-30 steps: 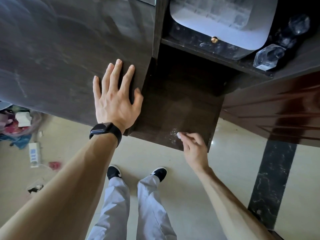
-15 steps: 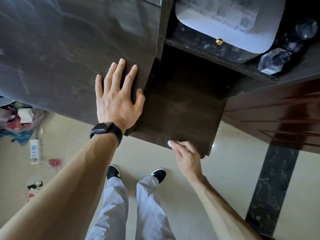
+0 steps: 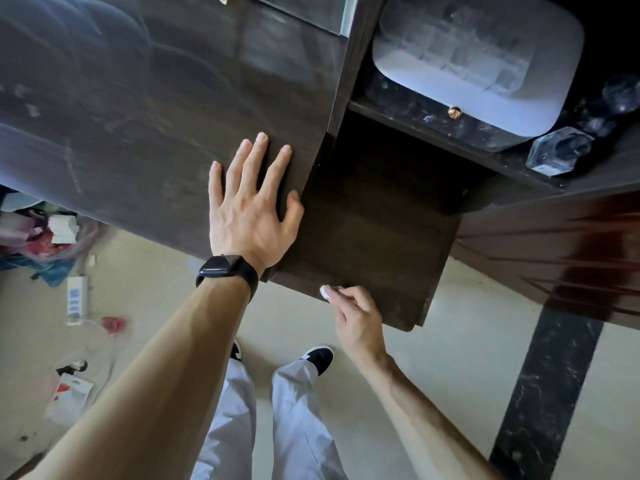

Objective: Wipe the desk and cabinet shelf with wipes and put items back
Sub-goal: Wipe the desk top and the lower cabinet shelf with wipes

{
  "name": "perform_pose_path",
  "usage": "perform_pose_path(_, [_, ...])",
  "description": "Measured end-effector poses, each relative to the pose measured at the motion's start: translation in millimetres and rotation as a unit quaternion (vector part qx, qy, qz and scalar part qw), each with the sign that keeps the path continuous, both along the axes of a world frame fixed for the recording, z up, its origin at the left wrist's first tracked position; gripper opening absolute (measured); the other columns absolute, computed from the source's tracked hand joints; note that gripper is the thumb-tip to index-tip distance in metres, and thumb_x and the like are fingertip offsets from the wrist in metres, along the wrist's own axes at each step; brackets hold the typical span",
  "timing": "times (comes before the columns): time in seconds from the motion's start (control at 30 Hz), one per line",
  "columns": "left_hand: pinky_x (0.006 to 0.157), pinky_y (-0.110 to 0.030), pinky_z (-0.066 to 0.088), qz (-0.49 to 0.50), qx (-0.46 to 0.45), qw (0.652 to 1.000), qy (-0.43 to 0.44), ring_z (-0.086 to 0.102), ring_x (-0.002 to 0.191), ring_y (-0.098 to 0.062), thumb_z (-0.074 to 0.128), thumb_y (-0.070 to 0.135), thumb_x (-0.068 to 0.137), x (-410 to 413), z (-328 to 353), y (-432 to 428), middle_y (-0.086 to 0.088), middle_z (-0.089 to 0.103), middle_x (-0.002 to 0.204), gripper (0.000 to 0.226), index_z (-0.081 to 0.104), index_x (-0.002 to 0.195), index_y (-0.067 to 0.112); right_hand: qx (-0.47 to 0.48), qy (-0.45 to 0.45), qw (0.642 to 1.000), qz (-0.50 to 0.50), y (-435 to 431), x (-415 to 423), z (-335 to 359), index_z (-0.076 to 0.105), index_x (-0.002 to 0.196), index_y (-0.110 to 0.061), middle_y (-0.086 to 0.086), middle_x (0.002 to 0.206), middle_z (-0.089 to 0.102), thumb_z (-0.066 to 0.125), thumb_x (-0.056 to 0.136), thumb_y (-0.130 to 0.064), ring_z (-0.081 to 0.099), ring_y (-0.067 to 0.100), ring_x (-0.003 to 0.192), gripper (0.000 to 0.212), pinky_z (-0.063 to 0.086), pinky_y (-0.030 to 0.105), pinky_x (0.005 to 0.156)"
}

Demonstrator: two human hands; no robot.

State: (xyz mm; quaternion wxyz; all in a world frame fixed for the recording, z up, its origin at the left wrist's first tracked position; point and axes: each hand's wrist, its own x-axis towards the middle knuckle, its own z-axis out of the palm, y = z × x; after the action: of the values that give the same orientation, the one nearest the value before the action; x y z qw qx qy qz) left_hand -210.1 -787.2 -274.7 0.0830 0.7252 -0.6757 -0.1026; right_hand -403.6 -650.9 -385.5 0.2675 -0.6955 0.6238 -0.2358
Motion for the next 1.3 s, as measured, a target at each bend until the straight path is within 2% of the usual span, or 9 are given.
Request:
perform_pose_path(0.13, [0.125, -0.051, 0.005, 0.003, 0.000, 1.000, 0.006, 0.014, 0.154, -0.021, 0.037, 0.047, 0.098, -1, 2, -1, 0.001, 0.021, 0.166, 0.059, 0.030, 0.155, 0.034, 0.025, 0.024, 0.999, -0.001, -50, -21, 10, 0.073, 0.109, -0.022, -0.010, 0.090, 0.059, 0.061, 0.094, -0.025, 0.058, 0.003, 0.079, 0.019, 0.053, 0.028, 0.080])
perform_pose_path(0.27, [0.125, -0.051, 0.006, -0.005, -0.013, 1.000, 0.009, 0.014, 0.154, -0.021, 0.035, 0.048, 0.098, -18, 5, -10, 0.001, 0.022, 0.166, 0.059, 0.031, 0.155, 0.035, -0.063, 0.099, 0.981, -0.154, -152, -49, 17, 0.073, 0.113, -0.014, 0.008, 0.096, 0.061, 0.062, 0.091, -0.011, 0.061, 0.019, 0.080, 0.025, 0.044, 0.014, 0.077])
perform_pose_path(0.37, [0.125, -0.051, 0.008, 0.019, -0.017, 1.000, 0.013, 0.014, 0.154, -0.020, 0.038, 0.047, 0.098, -12, 6, -8, 0.002, 0.023, 0.166, 0.059, 0.032, 0.155, 0.035, -0.043, 0.063, 0.991, -0.108, -104, -3, 9, 0.073, 0.113, -0.018, 0.004, 0.094, 0.058, 0.062, 0.090, -0.008, 0.060, 0.020, 0.078, 0.027, 0.053, 0.028, 0.075])
perform_pose_path(0.43, [0.124, -0.051, 0.009, -0.086, -0.023, 0.996, 0.013, 0.015, 0.154, -0.020, 0.039, 0.046, 0.097, -39, 17, -10, 0.002, 0.023, 0.165, 0.058, 0.033, 0.154, 0.034, -0.041, 0.027, 0.986, -0.160, -30, 19, 15, 0.073, 0.112, -0.021, 0.001, 0.093, 0.055, 0.065, 0.090, -0.007, 0.060, 0.021, 0.076, 0.028, 0.054, 0.035, 0.071])
perform_pose_path(0.63, [0.124, -0.052, 0.009, -0.026, -0.023, 0.999, 0.004, 0.016, 0.153, -0.020, 0.040, 0.044, 0.098, -9, 6, -6, 0.002, 0.024, 0.165, 0.057, 0.034, 0.154, 0.033, -0.012, -0.003, 0.983, -0.183, 8, 58, 17, 0.071, 0.105, -0.016, -0.013, 0.099, 0.047, 0.065, 0.090, -0.005, 0.062, 0.023, 0.077, 0.019, 0.055, 0.030, 0.070])
perform_pose_path(0.83, [0.124, -0.052, 0.009, 0.004, -0.020, 1.000, 0.011, 0.016, 0.153, -0.021, 0.042, 0.041, 0.096, 1, -3, 2, 0.000, 0.023, 0.165, 0.058, 0.035, 0.153, 0.031, 0.097, 0.060, 0.883, -0.455, 48, -50, 12, 0.066, 0.097, -0.008, 0.018, 0.090, 0.054, 0.064, 0.087, 0.001, 0.059, 0.037, 0.073, 0.014, 0.053, 0.036, 0.062])
perform_pose_path(0.97, [0.123, -0.054, 0.009, -0.002, -0.022, 1.000, 0.019, 0.016, 0.153, -0.022, 0.042, 0.041, 0.097, 0, -4, 2, -0.002, 0.023, 0.165, 0.058, 0.034, 0.153, 0.030, 0.094, 0.058, 0.879, -0.463, 29, -39, 17, 0.068, 0.100, -0.013, 0.014, 0.095, 0.053, 0.062, 0.088, -0.001, 0.059, 0.032, 0.071, 0.019, 0.056, 0.038, 0.066])
perform_pose_path(1.13, [0.123, -0.056, 0.010, -0.008, -0.025, 0.999, 0.026, 0.015, 0.153, -0.022, 0.040, 0.041, 0.096, 0, -5, 3, -0.002, 0.022, 0.165, 0.059, 0.032, 0.154, 0.032, 0.048, 0.052, 0.913, -0.401, -3, -2, 19, 0.067, 0.098, -0.014, 0.011, 0.098, 0.056, 0.066, 0.088, -0.008, 0.063, 0.026, 0.076, 0.012, 0.056, 0.033, 0.064])
perform_pose_path(1.3, [0.122, -0.056, 0.011, -0.017, -0.026, 0.999, 0.013, 0.014, 0.153, -0.022, 0.038, 0.042, 0.097, 2, -8, 2, -0.001, 0.022, 0.165, 0.059, 0.031, 0.154, 0.032, 0.093, 0.054, 0.829, -0.548, -27, -67, 8, 0.065, 0.096, -0.010, 0.015, 0.096, 0.067, 0.064, 0.084, -0.010, 0.060, 0.028, 0.083, 0.012, 0.038, 0.019, 0.070])
